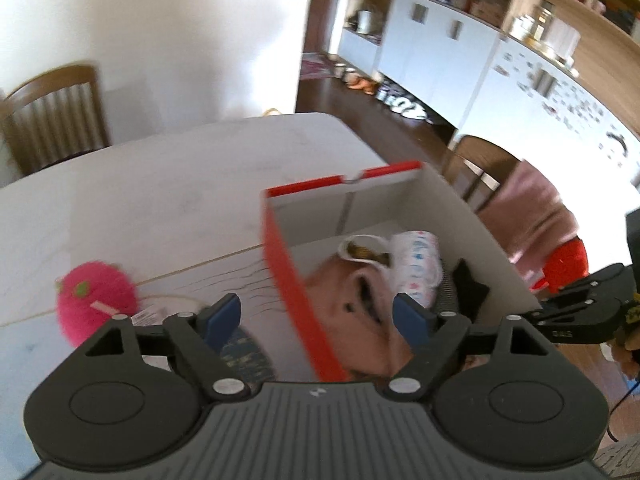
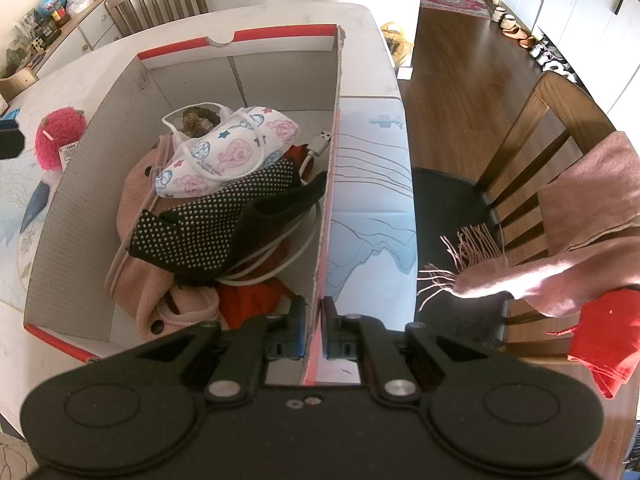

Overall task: Organize objects
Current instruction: 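Move the left gripper back to the pink fuzzy ball, then grasp the pink fuzzy ball with the left gripper and lift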

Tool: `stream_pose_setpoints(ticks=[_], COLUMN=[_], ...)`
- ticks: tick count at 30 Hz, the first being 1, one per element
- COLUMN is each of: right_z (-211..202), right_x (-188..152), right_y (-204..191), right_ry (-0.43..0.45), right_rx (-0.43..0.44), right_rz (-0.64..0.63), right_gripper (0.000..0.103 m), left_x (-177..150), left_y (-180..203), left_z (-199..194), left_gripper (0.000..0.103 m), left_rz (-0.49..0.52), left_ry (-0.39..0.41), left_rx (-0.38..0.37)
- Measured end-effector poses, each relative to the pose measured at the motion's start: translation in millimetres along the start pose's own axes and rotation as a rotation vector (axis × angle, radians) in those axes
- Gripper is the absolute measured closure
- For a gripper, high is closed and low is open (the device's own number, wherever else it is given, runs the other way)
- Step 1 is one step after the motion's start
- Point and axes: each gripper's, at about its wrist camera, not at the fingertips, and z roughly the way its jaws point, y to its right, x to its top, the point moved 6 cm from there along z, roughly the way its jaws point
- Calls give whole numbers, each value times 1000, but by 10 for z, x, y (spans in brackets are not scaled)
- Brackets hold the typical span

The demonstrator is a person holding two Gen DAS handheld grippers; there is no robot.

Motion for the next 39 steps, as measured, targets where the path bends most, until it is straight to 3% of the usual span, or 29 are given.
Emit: stream_pose_setpoints(ticks=[13,17,22,25,39], right_z=[-3,-4,-2,8,38], right_x=[-12,-6,2,1,4], right_y=[-3,-5,-1,0,15], right_ry=[-10,-12,-16,-21,-34], right_rx=[-3,-4,-4,-6,-10], right_rz=[-3,-1,9,14,43], right_gripper=[96,96,96,96,96], left_x=[-157,-162,-146,-130,-78], left_y=[-871,-1089,-1343,-1475,-1905], left_z=[-98,-38,157,316,954], left_gripper=[15,0,0,0,0], left_rz=[-148,-158,-145,-159,-220], left_ry=[16,13,2,-24,-116], left_rx=[136,167,264,246,298])
